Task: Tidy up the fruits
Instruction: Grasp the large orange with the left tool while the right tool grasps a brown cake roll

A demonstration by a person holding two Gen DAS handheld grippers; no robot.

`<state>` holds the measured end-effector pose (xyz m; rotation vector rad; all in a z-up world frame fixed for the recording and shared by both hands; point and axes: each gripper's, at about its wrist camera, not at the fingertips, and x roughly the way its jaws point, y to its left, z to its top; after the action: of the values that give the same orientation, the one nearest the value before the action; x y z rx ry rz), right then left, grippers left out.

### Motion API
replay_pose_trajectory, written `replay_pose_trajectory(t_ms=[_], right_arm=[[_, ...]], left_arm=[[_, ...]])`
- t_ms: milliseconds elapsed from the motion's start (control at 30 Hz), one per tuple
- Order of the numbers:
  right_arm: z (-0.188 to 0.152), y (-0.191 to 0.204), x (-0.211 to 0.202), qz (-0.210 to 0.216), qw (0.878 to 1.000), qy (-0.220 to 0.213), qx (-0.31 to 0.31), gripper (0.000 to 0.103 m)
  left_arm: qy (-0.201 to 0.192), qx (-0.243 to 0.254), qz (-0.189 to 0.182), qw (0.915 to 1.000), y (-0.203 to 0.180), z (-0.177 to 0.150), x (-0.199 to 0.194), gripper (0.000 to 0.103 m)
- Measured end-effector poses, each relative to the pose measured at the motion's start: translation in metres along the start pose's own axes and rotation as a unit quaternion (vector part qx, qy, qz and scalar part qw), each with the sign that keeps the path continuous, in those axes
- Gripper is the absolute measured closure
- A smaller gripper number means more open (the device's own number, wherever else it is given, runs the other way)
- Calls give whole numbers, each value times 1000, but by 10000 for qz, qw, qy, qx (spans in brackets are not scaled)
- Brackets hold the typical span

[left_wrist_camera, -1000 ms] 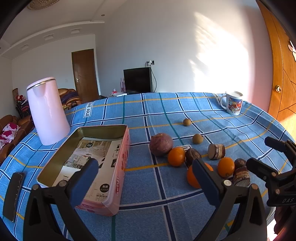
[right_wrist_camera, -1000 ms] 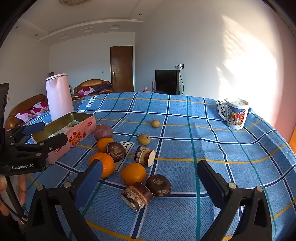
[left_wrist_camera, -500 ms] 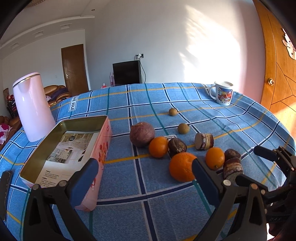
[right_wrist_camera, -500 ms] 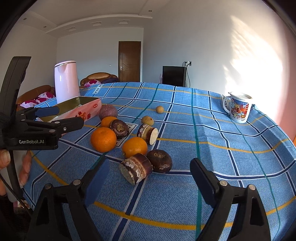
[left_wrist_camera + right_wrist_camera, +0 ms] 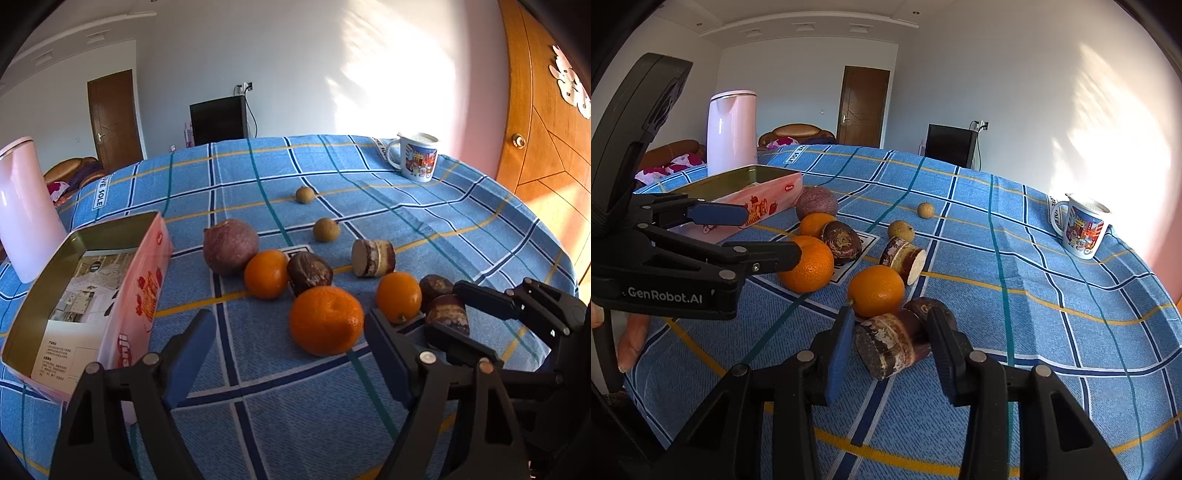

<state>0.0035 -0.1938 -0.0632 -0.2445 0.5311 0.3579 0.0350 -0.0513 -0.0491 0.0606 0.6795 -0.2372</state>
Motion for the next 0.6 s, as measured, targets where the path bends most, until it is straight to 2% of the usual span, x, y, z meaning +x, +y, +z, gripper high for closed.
replay_pose_trajectory(t_ms=[67, 200, 233, 267, 333, 367, 433, 600], right_arm=[[-1, 1, -1, 24, 10000, -45, -45, 60], [-3, 4, -3, 163, 9998, -102, -72, 60], [-2, 5, -2, 162, 9998, -97, -83, 60], [-2, 3, -2, 192, 9998, -85, -39, 60], [-3, 0, -2, 262, 9996, -99, 51, 60], [-3, 0, -2, 279, 9995, -111, 75, 60], [-3, -1, -2, 292, 9994, -127, 119, 60], [-3, -1, -4, 330, 9991, -183, 166, 60]], left_arm=[[129, 16, -56, 9999, -1, 2, 6, 27], [276, 63, -267, 9992, -5, 5, 16, 30], [287, 47, -322, 9991, -5, 5, 16, 34], [295, 46, -431, 9986, -5, 5, 16, 42], [326, 98, -569, 9978, -8, 4, 16, 47], [332, 146, -621, 9974, -11, 4, 16, 55], [334, 246, -646, 9970, -15, 4, 16, 55], [332, 149, -729, 9967, -10, 4, 15, 56]])
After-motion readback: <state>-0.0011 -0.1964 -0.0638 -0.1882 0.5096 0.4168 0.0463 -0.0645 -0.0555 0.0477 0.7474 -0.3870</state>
